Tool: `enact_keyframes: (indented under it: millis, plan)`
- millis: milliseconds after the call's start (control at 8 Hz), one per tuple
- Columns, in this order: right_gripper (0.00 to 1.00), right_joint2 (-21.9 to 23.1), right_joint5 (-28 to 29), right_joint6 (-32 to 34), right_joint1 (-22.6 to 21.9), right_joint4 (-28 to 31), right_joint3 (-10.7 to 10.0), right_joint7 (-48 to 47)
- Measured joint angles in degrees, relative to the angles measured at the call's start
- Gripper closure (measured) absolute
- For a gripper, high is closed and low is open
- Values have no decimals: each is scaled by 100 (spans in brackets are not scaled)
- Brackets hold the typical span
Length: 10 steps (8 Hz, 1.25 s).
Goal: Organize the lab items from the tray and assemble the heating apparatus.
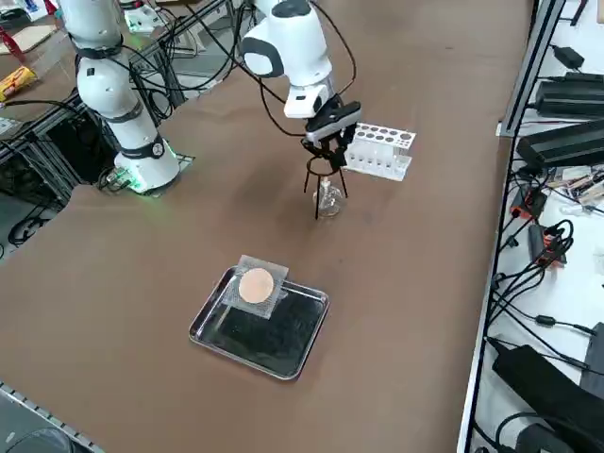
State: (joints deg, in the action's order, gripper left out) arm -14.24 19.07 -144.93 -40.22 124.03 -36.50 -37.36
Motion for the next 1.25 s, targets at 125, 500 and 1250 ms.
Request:
enact_keyframes:
  millis: [125,500,1250]
  plan:
    - [93,-29,0,-5,0,0,0,-4]
    - [80,-117,4,-28,0,-4,-1,-8]
    - [72,-128,5,-28,-12,-8,0,-6]
